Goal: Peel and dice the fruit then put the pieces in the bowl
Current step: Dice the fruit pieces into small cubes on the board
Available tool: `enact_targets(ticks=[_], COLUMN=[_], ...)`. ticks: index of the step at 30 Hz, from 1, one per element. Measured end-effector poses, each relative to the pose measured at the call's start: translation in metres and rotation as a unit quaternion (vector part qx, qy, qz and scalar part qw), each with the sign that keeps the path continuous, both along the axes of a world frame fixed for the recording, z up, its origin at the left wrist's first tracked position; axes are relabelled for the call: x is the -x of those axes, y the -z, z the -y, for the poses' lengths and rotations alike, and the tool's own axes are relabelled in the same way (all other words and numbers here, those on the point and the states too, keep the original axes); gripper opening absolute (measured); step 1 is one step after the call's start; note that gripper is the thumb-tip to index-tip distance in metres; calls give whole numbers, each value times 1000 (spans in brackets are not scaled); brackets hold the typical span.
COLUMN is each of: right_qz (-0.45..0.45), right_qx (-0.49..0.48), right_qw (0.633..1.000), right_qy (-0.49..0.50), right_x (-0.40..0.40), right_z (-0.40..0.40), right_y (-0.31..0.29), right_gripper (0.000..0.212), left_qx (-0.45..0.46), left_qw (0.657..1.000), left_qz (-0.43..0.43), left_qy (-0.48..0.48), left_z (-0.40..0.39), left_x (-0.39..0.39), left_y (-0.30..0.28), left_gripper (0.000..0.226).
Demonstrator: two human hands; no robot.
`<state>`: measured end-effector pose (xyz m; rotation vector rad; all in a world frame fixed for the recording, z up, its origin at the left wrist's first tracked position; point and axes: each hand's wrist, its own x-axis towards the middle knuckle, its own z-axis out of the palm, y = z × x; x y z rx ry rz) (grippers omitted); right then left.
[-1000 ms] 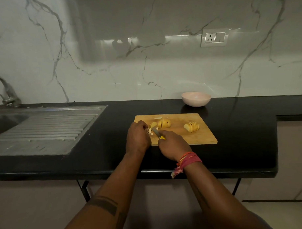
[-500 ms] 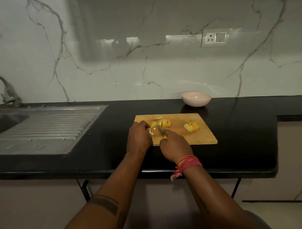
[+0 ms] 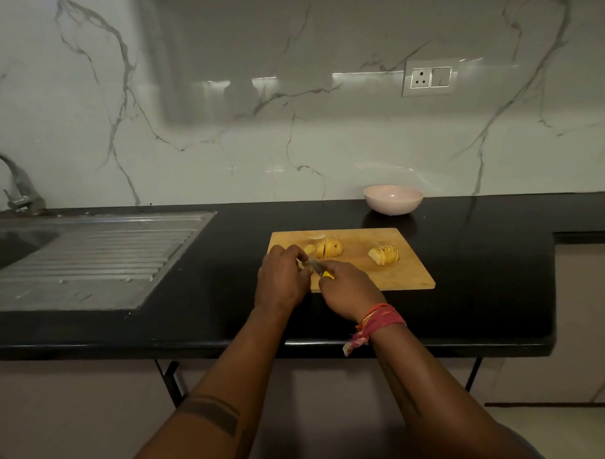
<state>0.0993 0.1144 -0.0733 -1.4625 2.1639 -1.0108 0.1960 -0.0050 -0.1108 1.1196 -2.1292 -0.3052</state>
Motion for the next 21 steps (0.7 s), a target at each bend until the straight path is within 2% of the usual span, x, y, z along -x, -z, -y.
enact_targets(ticks=[8, 15, 21], right_qz=[26, 43, 45], right_qx=[42, 65, 91], right_qw=[999, 997, 989], right_qy=[18, 29, 107], right_x=[15, 24, 59], right_z=[-8, -15, -34], right_y=[7, 5, 4], right_gripper=[47, 46, 46], left_qx=[5, 22, -3], left_qw=[999, 999, 997], left_qz=[1, -31, -32], left_qy=[-35, 18, 70], left_z=[-1, -19, -39], left_x=[8, 33, 68], left_y=[-5, -13, -18], left_gripper=[9, 7, 16])
